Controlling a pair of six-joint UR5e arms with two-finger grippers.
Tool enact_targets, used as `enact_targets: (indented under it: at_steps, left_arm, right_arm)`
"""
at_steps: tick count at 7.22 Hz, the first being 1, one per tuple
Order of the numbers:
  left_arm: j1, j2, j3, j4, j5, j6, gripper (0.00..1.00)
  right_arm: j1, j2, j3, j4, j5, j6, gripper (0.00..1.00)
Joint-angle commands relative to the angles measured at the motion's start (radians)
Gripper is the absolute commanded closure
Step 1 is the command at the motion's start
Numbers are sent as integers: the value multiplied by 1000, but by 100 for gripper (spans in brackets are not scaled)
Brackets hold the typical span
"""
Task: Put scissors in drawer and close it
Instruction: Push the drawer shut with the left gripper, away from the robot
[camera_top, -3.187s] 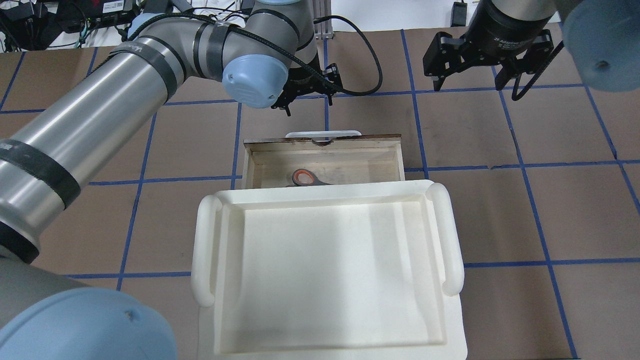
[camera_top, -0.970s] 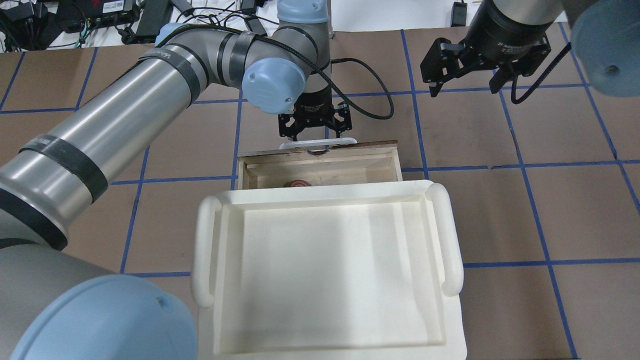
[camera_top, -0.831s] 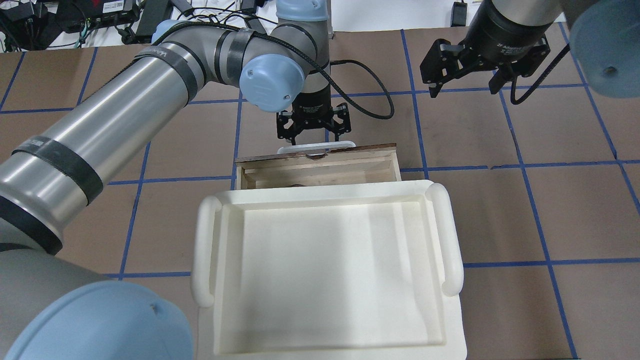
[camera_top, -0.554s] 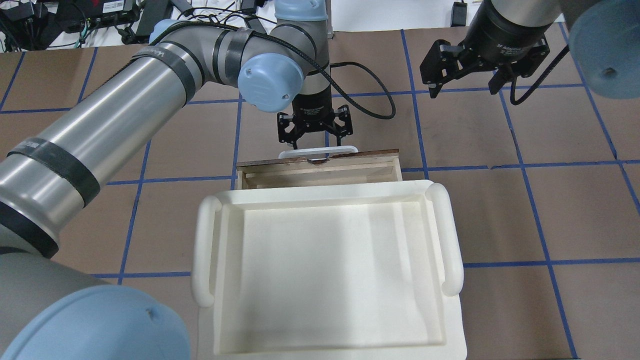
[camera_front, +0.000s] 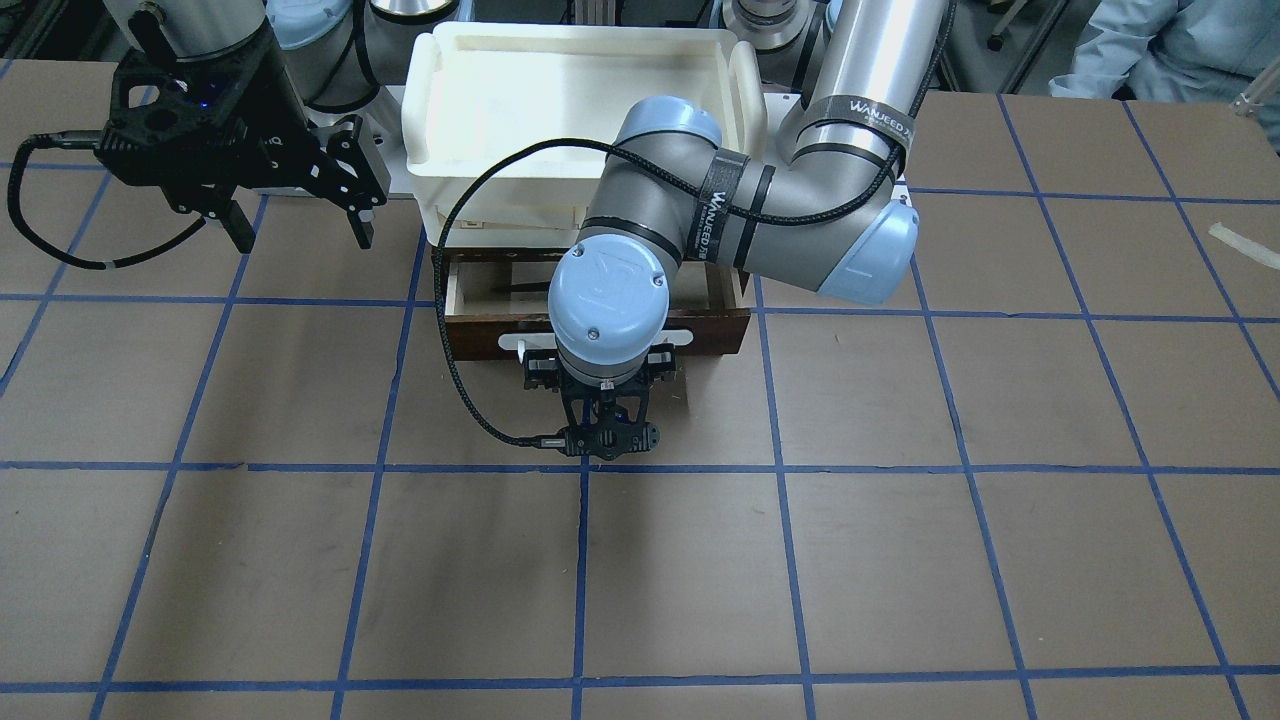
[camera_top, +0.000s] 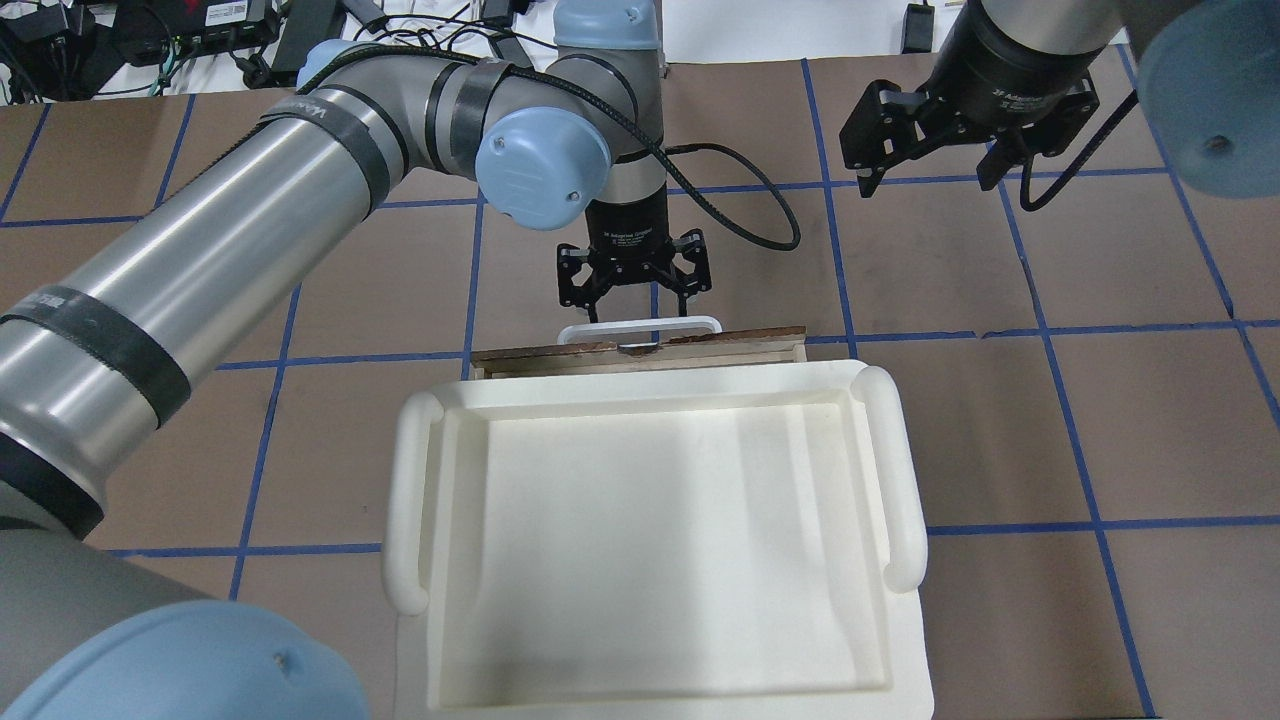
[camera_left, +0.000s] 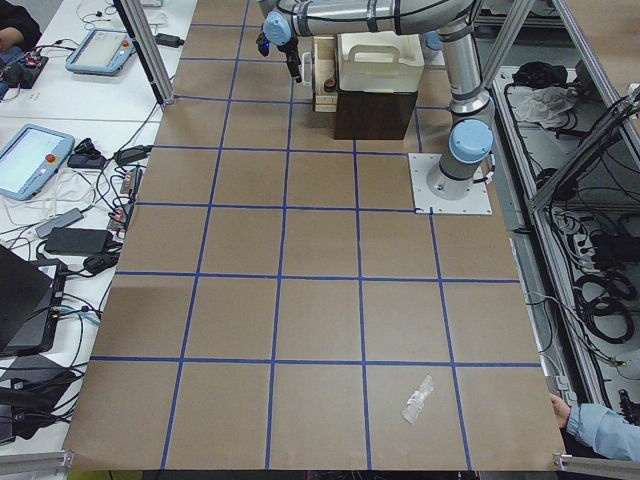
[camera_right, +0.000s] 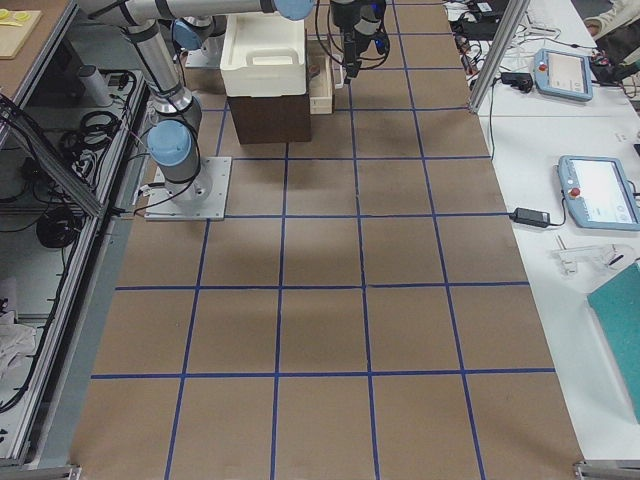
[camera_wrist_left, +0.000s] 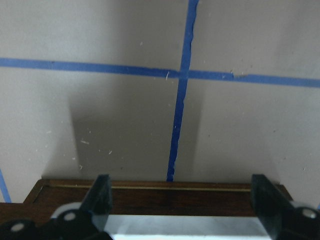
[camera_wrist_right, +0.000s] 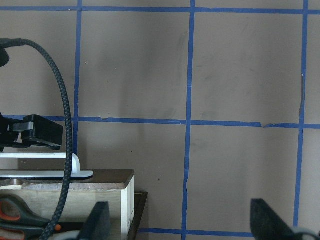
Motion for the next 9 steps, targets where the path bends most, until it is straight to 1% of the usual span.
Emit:
enact_targets:
  at_steps: [1, 2, 3, 4, 6, 9]
  left_arm:
    - [-3, 20, -57, -11, -4, 3, 0]
    - [-5, 23, -73, -12, -14, -11, 0]
    - [-9, 35, -77, -50, -62, -34, 0]
    - [-14, 31, -80, -55, -81, -36, 0]
    - [-23, 48, -106, -98, -78, -34, 0]
    - [-25, 46, -105, -86, -83, -28, 0]
  right_arm:
    - [0, 0, 0, 3, 0, 0, 0]
    - [1, 0, 5, 0, 0, 0, 0]
    - [2, 0, 5, 0, 0, 0, 0]
    - [2, 0, 5, 0, 0, 0, 0]
    - [0, -3, 5, -7, -11, -11, 0]
    - [0, -3, 6, -2, -60, -74, 0]
